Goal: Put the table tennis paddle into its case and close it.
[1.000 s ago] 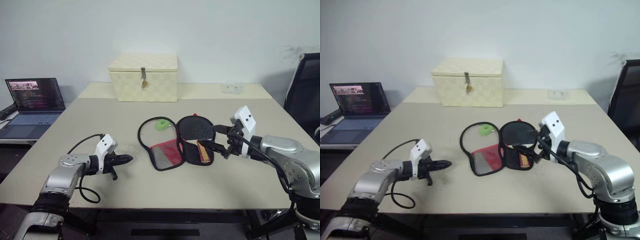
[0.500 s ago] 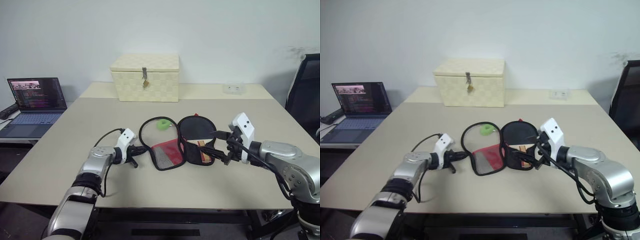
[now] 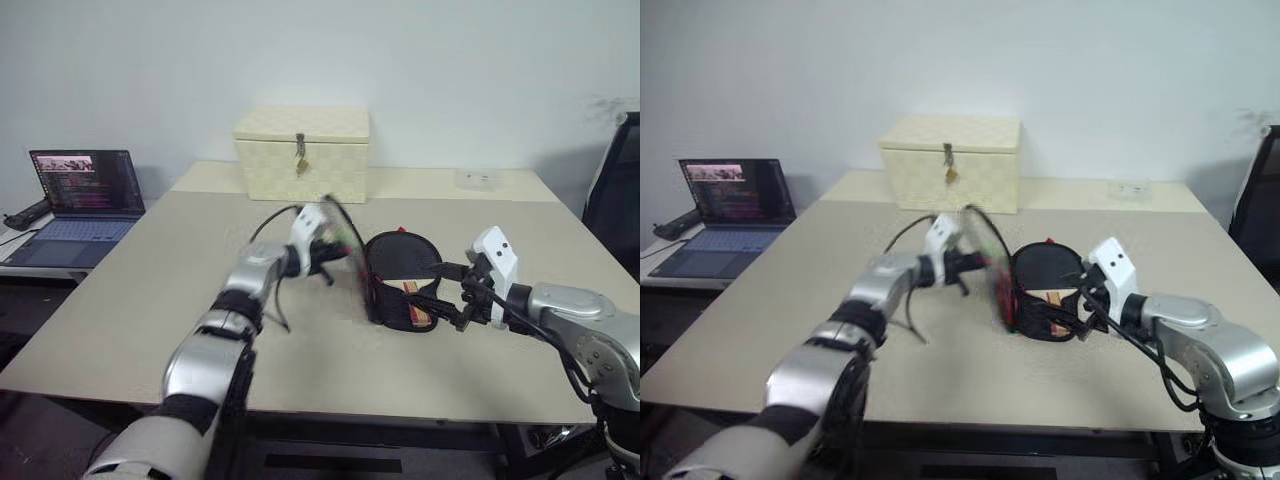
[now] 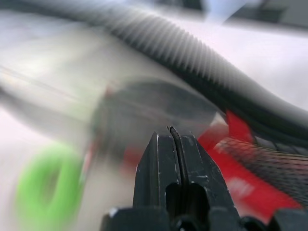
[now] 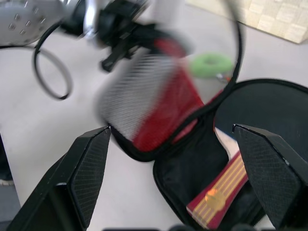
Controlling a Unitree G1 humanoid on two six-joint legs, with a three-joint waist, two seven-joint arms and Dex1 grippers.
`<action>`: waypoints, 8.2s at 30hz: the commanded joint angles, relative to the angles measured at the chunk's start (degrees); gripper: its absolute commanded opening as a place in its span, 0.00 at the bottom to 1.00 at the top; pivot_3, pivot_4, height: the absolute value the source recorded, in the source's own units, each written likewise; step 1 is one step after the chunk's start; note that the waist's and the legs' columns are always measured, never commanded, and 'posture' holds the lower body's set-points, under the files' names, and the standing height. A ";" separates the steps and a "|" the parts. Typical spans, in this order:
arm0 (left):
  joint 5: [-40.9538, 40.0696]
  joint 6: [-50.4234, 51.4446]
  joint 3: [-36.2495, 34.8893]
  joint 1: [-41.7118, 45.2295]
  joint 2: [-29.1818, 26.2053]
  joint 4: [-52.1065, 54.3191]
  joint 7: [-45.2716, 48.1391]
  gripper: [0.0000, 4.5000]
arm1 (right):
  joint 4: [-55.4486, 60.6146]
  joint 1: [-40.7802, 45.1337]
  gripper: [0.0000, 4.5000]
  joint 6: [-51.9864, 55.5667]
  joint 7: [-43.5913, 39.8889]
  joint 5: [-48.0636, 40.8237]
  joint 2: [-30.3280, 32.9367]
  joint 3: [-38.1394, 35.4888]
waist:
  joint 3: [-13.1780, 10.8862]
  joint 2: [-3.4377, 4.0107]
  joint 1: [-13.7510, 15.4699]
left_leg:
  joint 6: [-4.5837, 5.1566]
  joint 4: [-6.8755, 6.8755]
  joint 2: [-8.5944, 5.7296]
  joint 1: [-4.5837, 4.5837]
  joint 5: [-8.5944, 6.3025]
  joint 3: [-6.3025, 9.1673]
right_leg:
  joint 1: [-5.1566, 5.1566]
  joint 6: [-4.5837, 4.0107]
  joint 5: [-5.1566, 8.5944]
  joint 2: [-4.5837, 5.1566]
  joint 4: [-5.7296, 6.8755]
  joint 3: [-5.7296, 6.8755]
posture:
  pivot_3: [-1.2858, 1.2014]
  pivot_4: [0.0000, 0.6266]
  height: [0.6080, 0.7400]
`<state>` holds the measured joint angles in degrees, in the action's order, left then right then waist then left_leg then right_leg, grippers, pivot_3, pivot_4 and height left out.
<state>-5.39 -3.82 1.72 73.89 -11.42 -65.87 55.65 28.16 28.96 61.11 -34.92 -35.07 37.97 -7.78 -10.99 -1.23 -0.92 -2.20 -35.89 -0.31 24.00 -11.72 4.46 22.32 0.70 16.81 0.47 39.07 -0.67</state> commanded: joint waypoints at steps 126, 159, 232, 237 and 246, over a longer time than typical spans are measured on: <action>-35.86 40.60 -12.01 -63.40 -35.60 86.09 7.53 0.00 | 3.97 3.72 0.99 17.09 2.58 3.47 -11.08 8.37 | 0.06 -0.13 -3.15 | -0.04 0.96 1.05 -1.03 -0.04 -1.37 | 0.30 -0.14 0.40 -0.31 0.35 -1.65 | 0.52 0.24 1.00; -3.60 17.65 0.21 -16.51 -12.79 15.79 -17.27 0.99 | -14.53 1.23 1.00 -3.78 7.88 11.32 -25.11 19.15 | 0.05 -0.30 -0.83 | -0.05 0.80 0.85 -0.82 -0.03 -1.26 | 0.22 -0.08 0.01 -0.44 0.03 -1.46 | 0.52 0.24 1.00; 41.30 -9.92 21.50 7.12 5.65 -13.49 -41.22 0.01 | -13.49 -10.61 1.00 1.78 17.63 22.21 -28.29 26.44 | 0.43 -0.71 -0.94 | -0.05 -0.18 0.74 -0.19 -0.02 -1.43 | 0.86 0.48 -0.16 -0.40 0.88 -1.53 | 0.52 0.24 1.00; 44.94 -12.92 24.99 8.55 7.23 -13.62 -43.44 0.01 | -11.96 -12.32 1.00 2.53 18.20 22.17 -28.47 26.85 | 0.46 -0.73 -0.93 | -0.05 -0.18 0.70 -0.19 -0.02 -1.43 | 0.85 0.51 -0.15 -0.40 0.87 -1.53 | 0.52 0.24 1.00; 52.54 -16.84 32.86 9.57 8.34 -13.94 -48.71 0.01 | -10.94 -13.56 1.00 3.21 19.26 22.07 -29.43 27.32 | 0.51 -0.76 -0.93 | -0.05 -0.18 0.68 -0.19 -0.03 -1.43 | 0.85 0.52 -0.14 -0.40 0.86 -1.54 | 0.52 0.24 1.00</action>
<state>46.04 -18.39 33.58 79.63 -4.14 -81.52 9.47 21.32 18.99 58.38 -15.25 -12.40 8.66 16.09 -10.48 -1.99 -1.86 -2.25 -36.07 0.38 23.81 -11.74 3.03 23.16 1.22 16.67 0.06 39.94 -2.21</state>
